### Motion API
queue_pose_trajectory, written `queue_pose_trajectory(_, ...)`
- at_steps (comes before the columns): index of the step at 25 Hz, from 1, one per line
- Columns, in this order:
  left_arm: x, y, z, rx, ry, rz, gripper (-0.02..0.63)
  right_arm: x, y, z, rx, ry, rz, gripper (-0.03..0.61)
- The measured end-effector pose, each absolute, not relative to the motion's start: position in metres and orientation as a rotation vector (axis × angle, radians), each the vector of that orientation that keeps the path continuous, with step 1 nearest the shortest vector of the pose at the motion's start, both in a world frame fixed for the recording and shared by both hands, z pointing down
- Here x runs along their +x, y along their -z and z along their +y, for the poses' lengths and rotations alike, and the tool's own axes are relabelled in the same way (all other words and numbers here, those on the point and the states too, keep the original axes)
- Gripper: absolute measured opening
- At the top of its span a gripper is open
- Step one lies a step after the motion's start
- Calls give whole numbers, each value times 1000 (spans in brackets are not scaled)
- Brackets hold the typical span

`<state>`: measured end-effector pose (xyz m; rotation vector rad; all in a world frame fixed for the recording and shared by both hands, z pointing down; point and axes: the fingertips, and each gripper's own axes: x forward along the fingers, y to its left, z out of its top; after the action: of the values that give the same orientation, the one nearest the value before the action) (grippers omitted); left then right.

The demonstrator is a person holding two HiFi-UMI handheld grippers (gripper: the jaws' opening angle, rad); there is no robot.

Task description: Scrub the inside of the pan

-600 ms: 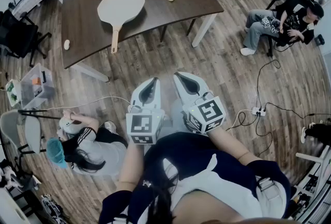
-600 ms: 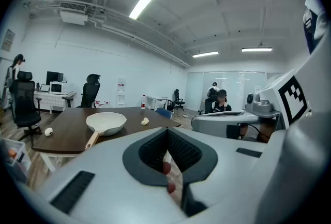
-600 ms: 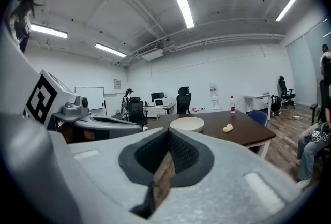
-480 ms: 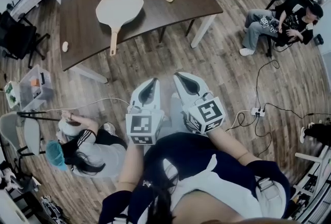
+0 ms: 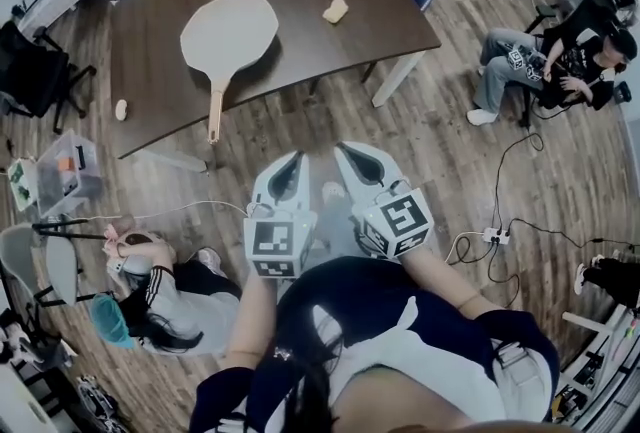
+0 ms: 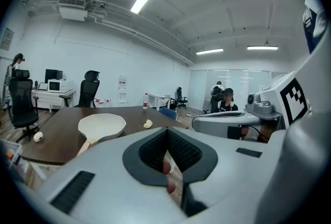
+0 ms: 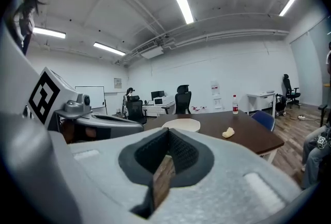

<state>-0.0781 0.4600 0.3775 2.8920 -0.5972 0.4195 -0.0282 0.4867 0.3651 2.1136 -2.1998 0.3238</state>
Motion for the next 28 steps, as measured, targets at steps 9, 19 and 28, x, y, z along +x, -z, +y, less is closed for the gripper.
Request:
queue_pose_trajectory(9, -14, -379, 384, 2873, -435, -666, 5, 46, -366, 416, 2072, -342, -2244, -2)
queue_pose_trajectory(19, 36, -387, 318, 2829, -445, -742, 5, 105, -376, 349, 2011, -359, -2254, -1)
queue_pose_trajectory(28, 62, -393, 292, 2808, -455, -789, 5, 138, -377, 320, 1977, -332, -2278, -2)
